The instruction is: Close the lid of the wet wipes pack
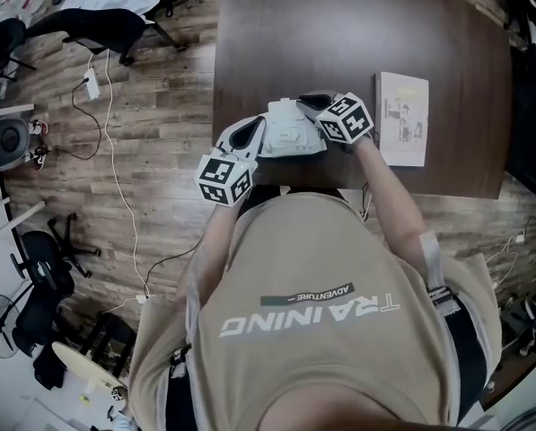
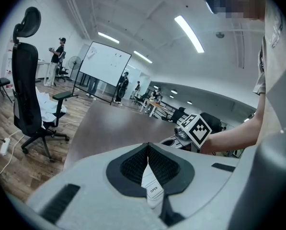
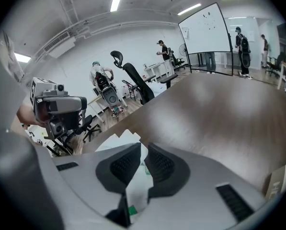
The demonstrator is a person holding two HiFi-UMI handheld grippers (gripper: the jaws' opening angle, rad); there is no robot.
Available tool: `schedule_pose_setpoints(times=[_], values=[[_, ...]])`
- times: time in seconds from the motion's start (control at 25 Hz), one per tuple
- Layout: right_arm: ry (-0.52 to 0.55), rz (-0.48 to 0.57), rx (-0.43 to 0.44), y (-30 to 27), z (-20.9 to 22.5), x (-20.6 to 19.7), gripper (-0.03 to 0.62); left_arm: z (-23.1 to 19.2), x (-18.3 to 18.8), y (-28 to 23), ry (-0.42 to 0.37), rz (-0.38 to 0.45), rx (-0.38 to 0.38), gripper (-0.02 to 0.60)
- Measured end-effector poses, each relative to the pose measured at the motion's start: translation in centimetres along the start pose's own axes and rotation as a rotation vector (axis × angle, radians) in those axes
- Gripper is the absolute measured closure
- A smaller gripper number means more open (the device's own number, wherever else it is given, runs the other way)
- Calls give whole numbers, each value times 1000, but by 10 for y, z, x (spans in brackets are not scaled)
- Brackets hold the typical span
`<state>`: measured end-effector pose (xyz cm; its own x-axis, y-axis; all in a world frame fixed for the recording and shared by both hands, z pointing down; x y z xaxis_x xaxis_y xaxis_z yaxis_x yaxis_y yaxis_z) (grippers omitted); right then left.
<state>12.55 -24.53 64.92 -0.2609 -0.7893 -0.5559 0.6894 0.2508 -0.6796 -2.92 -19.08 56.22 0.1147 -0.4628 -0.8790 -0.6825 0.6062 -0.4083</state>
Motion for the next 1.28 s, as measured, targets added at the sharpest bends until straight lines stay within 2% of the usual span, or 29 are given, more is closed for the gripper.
schedule_pose_setpoints(times=[0.48,0.84,1.28], values=[[44,58,-8,22,-26,-11,551,21,2,10,-35,43,-29,571],[97,20,4,41,-44,-23,551,18,14,13,-17,64,-19,571],[161,-63,48,45,-60,-55,549,24,16,12,-7,74,-18,571]])
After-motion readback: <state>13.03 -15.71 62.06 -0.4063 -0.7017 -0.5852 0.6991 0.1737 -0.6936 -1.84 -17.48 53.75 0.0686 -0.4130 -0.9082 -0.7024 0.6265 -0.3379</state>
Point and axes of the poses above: the fingertips, and each gripper's own axes: y backward along the fingers, z to its right, x out of its top, the point moved 5 cm from there along y, backward along the fingers, and after that the axes turned 11 degrees about -y, right-handed, at the moved point
